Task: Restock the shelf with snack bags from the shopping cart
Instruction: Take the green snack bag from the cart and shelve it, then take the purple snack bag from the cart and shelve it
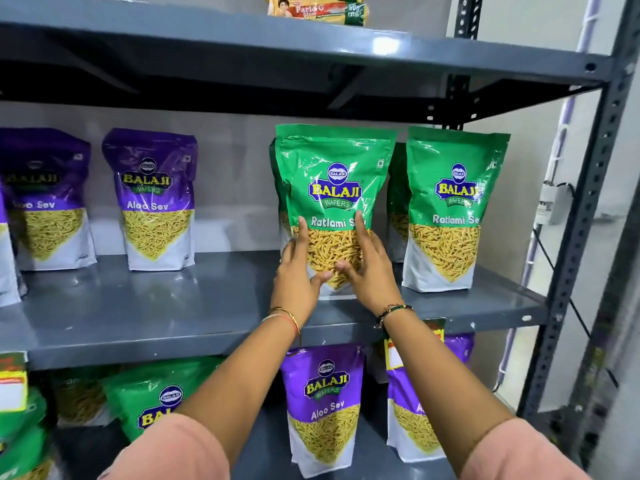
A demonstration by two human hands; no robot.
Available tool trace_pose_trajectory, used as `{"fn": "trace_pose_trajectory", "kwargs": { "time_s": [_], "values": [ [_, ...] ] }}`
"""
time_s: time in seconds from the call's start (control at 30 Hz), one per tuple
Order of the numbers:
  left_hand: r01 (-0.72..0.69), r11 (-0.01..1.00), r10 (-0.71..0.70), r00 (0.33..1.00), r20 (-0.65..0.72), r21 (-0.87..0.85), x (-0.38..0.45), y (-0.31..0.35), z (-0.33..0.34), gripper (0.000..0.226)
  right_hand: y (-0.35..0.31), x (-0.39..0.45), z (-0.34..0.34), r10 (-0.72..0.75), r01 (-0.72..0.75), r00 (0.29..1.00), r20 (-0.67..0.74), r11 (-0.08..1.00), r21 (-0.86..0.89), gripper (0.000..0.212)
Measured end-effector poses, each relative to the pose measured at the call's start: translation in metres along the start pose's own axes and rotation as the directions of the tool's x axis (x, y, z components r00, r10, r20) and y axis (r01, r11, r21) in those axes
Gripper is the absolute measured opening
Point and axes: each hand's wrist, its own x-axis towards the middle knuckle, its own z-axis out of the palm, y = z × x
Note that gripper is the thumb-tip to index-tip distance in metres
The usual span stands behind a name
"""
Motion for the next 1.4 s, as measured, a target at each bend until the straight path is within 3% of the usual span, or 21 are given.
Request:
{"fn": "trace_pose_trajectory", "kwargs": {
  "time_s": [0.17, 0.5, 0.67, 0.77, 0.87, 1.13, 1.3, 1.4],
  "values": [
    [0.053, 0.999, -0.052, 0.998, 0.030, -0.011, 0.002, -0.002, -0.001, 0.109, 0.006, -0.004, -0.001, 0.016, -0.014, 0.999, 0.048, 0.999, -0.035, 0.103],
    [0.042, 0.996, -0.043, 0.999, 0.016, 0.074, -0.001, -0.003, 0.000, 0.108, 0.015, -0.004, -0.008, -0.009, 0.011, 1.000, 0.023, 0.995, -0.095, 0.105],
    [0.027, 0.999, -0.027, 1.000, 0.008, -0.028, -0.007, 0.000, -0.003, 0.102, -0.012, -0.015, 0.000, -0.009, -0.005, 0.992, -0.127, 0.994, -0.107, 0.095],
    [-0.027, 0.997, 0.038, 0.988, -0.150, 0.077, -0.010, -0.001, -0.020, 0.082, -0.038, -0.017, 0.010, -0.200, 0.161, 0.951, -0.235, 0.971, -0.177, 0.075],
    [-0.025, 0.976, 0.096, 0.942, -0.322, 0.218, -0.014, -0.012, -0.053, 0.069, -0.071, -0.013, 0.031, -0.313, 0.288, 0.924, -0.222, 0.948, -0.139, 0.061],
    [0.210, 0.868, 0.060, 0.855, -0.516, 0.449, -0.083, -0.069, -0.189, 0.061, -0.153, -0.055, 0.147, -0.476, 0.467, 0.879, 0.017, 0.868, 0.170, 0.056],
    [0.538, 0.691, -0.111, 0.739, -0.665, 0.482, -0.181, -0.111, -0.283, 0.063, -0.204, -0.127, 0.235, -0.559, 0.474, 0.808, 0.186, 0.804, 0.359, 0.058],
    [0.678, 0.579, -0.210, 0.661, -0.721, 0.453, -0.258, -0.136, -0.338, 0.067, -0.239, -0.186, 0.289, -0.611, 0.459, 0.728, 0.312, 0.772, 0.439, 0.061]
  ]
}}
